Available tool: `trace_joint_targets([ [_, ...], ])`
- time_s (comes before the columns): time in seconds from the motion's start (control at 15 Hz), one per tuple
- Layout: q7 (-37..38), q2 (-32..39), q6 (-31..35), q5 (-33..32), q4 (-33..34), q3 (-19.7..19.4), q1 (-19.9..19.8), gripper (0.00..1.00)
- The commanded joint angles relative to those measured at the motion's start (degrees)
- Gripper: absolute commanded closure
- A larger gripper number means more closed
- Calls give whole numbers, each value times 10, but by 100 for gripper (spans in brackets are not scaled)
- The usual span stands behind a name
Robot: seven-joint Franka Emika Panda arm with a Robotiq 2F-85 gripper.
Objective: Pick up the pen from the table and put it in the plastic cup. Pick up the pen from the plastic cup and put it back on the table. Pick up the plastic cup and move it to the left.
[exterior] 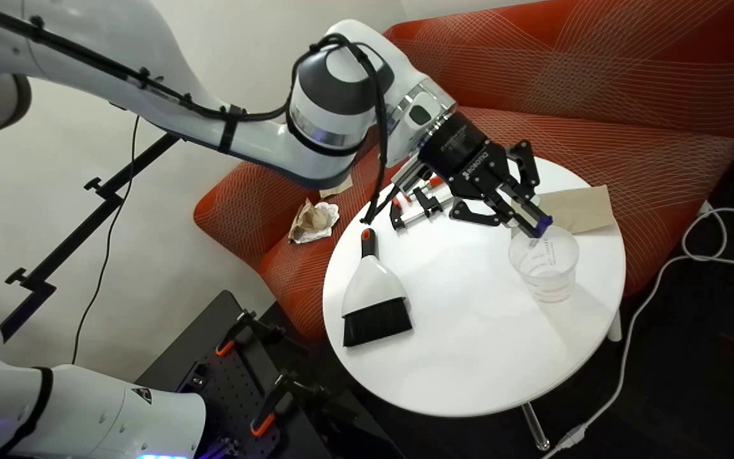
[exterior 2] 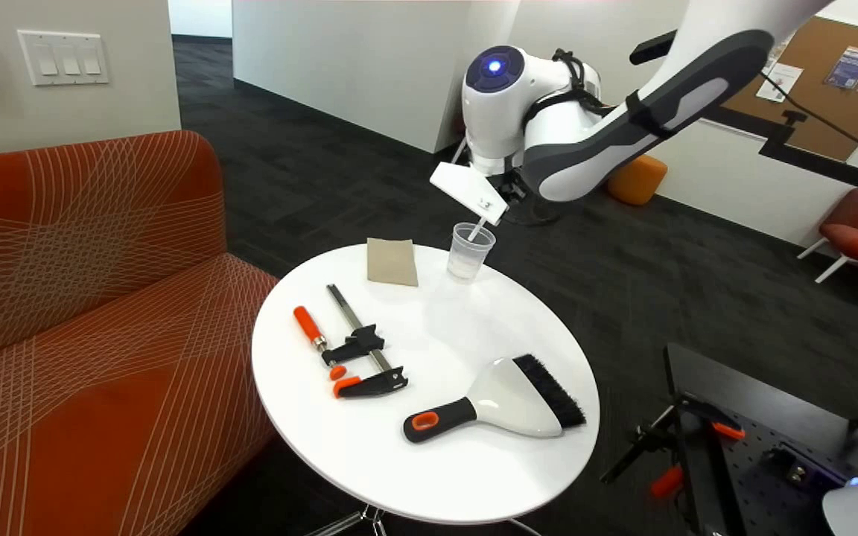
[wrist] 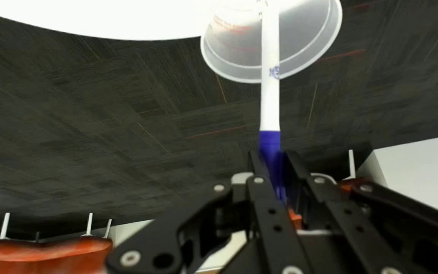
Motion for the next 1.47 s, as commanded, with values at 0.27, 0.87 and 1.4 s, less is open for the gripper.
trace_joint_targets([
  [0.27,108,-192,-10,-135,-159,45,-20,96],
  [0.87,60,-317,41,-67,-311,133,-123,96],
  [1.4,10,-267,158,40,-335,131,-166,96],
])
